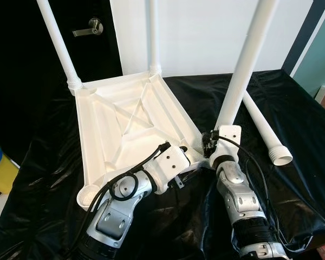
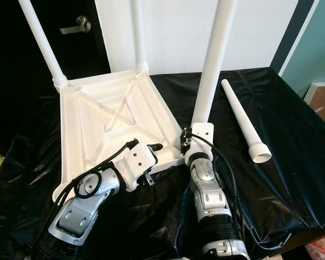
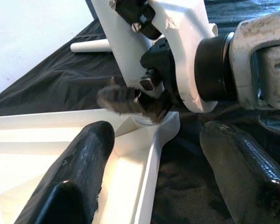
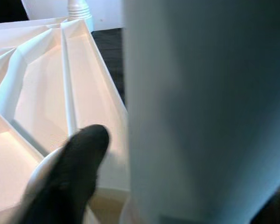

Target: Building children table

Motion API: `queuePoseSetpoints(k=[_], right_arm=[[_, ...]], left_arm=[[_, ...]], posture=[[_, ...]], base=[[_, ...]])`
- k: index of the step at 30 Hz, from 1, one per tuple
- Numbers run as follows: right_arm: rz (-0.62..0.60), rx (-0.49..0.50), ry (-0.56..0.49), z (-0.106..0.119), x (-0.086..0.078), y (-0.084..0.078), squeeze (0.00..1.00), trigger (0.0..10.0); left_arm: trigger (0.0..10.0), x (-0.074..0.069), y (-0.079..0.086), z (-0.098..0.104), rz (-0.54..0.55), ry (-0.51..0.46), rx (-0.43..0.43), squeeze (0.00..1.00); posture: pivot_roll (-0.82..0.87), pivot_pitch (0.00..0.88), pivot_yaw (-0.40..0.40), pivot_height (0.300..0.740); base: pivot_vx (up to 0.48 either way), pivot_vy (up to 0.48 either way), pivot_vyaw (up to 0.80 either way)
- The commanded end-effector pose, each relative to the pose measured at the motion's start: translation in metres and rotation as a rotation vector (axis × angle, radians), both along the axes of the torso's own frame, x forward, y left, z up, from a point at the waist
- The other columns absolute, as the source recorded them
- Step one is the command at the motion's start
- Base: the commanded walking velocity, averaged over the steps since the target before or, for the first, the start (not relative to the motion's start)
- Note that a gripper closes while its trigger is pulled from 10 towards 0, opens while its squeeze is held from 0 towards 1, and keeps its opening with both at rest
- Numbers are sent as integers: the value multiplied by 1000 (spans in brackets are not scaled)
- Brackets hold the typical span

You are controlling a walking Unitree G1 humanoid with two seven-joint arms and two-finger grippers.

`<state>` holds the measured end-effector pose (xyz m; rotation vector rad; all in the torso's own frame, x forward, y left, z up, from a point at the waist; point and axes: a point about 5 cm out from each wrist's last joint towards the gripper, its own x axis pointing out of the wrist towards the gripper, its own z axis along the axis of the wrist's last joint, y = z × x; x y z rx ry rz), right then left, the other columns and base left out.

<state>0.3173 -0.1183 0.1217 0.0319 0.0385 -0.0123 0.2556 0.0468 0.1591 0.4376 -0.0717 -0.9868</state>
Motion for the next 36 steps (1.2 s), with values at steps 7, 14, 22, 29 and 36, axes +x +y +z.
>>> queuePoseSetpoints(k=[7,14,22,29,36], right_arm=[[57,4,-9,0,-4,-5,1000,10000],[302,-34,-83,4,-13,-36,0,10000],[609,-131,-31,0,-11,-58,0,10000],[672,-190,-14,3,13,-49,0,10000],[713,-202,-6,2,23,-45,0,8863]], left_arm=[[10000,4,1,3,74,-29,-22,0],[10000,5,0,3,74,-27,-24,0],[10000,6,1,3,67,-28,-19,0],[10000,7,-3,5,59,-33,-22,0],[10000,7,0,3,74,-32,-10,0]], posture=[[-40,12,-3,740],[-49,13,-4,740],[-53,12,6,740],[-49,9,3,740],[-21,7,-14,740]], base=[[0,0,0],[0,0,0],[0,0,0],[0,0,0],[0,0,0]])
